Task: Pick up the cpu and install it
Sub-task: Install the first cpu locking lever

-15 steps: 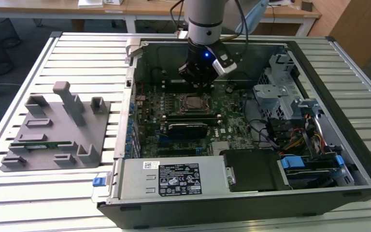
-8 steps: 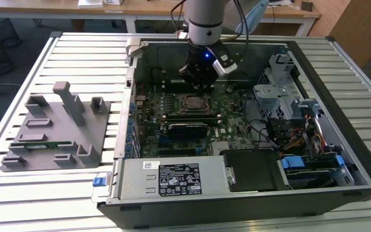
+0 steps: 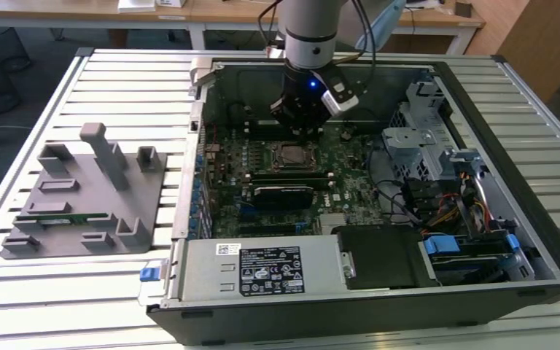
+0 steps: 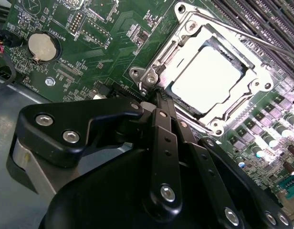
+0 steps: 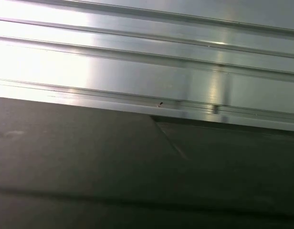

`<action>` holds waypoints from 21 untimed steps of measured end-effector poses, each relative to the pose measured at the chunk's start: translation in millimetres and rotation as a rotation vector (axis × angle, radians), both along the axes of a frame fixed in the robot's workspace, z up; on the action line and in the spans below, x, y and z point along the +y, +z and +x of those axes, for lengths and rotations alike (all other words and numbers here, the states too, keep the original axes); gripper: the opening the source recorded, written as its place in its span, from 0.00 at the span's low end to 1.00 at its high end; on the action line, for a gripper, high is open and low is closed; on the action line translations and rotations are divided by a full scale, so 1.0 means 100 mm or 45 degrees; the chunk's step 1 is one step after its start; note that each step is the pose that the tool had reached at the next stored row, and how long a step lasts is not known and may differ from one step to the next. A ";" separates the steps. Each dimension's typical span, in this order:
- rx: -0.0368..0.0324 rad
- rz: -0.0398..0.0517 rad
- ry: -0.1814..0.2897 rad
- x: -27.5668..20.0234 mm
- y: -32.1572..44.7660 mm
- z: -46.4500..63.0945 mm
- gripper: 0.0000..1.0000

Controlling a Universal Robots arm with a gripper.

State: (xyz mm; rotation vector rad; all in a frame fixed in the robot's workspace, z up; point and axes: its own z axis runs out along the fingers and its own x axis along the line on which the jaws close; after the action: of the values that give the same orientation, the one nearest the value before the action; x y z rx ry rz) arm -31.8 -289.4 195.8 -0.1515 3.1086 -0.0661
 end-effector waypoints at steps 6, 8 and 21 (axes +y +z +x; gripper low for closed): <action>0.0001 0.030 0.000 0.001 0.000 0.00 0.11; 0.0000 0.037 0.000 0.001 -0.001 0.00 0.11; 0.0020 0.048 0.000 -0.003 0.086 0.00 0.11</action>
State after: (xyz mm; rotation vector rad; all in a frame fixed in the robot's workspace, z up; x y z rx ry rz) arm -31.8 -289.7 204.4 -0.1506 3.1091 -0.0073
